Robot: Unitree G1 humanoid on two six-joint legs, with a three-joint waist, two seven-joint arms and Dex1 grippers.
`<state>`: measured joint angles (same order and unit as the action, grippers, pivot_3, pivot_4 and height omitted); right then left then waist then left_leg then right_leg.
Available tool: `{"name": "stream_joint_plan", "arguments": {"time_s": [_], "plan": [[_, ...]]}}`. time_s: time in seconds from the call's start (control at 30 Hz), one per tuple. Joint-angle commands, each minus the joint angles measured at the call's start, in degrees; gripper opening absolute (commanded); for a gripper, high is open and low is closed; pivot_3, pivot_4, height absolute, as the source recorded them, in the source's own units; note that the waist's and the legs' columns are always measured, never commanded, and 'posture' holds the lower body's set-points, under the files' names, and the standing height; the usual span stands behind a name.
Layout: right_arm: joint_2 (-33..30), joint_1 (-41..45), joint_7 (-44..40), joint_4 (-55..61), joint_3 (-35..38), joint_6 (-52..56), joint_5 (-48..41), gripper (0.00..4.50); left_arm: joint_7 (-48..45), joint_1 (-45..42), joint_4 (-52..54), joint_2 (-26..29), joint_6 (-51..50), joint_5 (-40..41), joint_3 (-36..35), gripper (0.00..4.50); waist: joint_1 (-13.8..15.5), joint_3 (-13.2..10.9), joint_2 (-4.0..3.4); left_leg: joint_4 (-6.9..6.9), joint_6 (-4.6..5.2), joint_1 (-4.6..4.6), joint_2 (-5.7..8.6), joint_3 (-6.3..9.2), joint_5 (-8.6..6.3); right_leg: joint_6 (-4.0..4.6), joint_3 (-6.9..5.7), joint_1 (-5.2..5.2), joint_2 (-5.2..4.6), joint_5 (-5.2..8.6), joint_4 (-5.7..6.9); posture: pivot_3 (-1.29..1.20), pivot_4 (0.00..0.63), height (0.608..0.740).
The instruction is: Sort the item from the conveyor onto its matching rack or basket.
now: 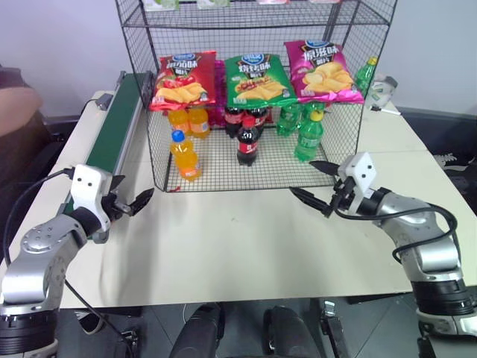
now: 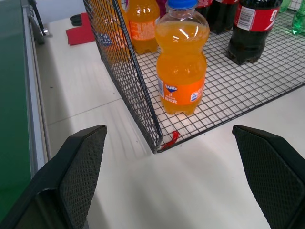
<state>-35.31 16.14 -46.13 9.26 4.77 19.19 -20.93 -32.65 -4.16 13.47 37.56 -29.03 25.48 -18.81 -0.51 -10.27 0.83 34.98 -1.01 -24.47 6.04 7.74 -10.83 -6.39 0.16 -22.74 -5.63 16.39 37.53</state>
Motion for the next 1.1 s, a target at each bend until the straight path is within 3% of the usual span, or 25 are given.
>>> {"name": "stream_joint_plan", "arguments": {"time_s": [0.03, 1.1], "plan": [[0.2, 1.1, 0.1, 0.7, 0.4, -1.3, 0.0, 4.5, -0.4, 0.1, 0.3, 0.5, 2.0, -0.8, -1.1, 4.42, 0.0, 0.0, 0.0, 0.0, 0.0, 0.0, 0.0, 0.0, 0.0, 0.0, 0.0, 0.0, 0.0, 0.0, 0.0, 0.0, 0.15, 0.74], [2.2, 4.1, -0.5, -1.9, -1.8, -2.8, 0.9, 4.5, 0.1, 0.0, 0.6, 0.6, 2.2, -0.8, -2.6, 4.42, 0.0, 0.0, -0.01, -0.04, 0.0, 0.0, 0.0, 0.0, 0.0, 0.0, 0.0, -0.02, 0.01, 0.0, -0.04, 0.0, 0.15, 0.74]]}}
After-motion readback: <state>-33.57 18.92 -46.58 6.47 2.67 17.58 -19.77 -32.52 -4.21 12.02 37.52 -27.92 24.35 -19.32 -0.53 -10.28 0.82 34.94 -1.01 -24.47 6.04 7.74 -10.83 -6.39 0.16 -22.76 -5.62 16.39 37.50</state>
